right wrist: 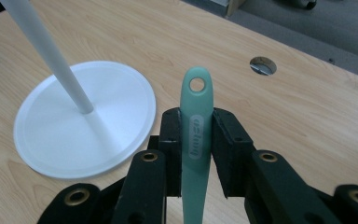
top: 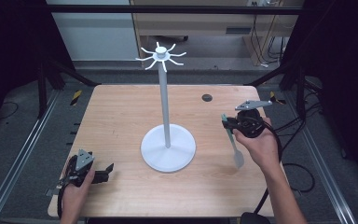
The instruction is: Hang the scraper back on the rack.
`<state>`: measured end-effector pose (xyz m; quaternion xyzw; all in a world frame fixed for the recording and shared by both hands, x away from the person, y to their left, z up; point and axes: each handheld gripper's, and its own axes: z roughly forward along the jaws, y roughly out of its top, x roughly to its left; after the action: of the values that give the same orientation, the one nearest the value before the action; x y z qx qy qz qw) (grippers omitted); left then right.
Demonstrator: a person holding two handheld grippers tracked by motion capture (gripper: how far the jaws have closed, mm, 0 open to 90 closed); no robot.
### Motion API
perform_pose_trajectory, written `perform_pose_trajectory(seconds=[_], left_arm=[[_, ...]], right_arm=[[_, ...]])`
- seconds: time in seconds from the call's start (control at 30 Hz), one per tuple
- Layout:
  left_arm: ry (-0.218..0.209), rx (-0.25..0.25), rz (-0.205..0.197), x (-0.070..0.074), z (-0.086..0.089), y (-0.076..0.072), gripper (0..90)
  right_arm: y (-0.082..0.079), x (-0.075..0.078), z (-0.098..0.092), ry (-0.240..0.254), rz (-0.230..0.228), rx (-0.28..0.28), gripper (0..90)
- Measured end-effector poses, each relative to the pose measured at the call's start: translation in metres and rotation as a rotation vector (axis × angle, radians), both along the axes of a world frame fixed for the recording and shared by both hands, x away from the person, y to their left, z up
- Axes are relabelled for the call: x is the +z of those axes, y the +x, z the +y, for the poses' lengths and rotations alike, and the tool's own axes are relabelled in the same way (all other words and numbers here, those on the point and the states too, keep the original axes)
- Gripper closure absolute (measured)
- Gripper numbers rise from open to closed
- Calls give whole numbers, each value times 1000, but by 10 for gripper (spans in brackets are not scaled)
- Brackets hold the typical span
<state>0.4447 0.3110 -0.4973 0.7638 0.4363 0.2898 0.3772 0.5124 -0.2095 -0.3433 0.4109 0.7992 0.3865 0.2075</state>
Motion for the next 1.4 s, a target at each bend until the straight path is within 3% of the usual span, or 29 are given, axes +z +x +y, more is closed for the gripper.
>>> perform_pose_trajectory(seconds=[0.2, 0.4, 1.0, 1.4], left_arm=[[2, 0, -1, 0, 0, 0, 22], [1, 2, -1, 0, 1, 0, 20], [3, -2, 1, 0, -1, 0, 20], [5, -4, 1, 0, -2, 0, 21]], right_arm=[[0, 6, 1, 19, -39, 5, 746], [-3, 15, 3, 40, -110, -1, 745], [-4, 26, 11, 71, -150, 36, 745], [-4, 32, 21, 75, -154, 46, 745]])
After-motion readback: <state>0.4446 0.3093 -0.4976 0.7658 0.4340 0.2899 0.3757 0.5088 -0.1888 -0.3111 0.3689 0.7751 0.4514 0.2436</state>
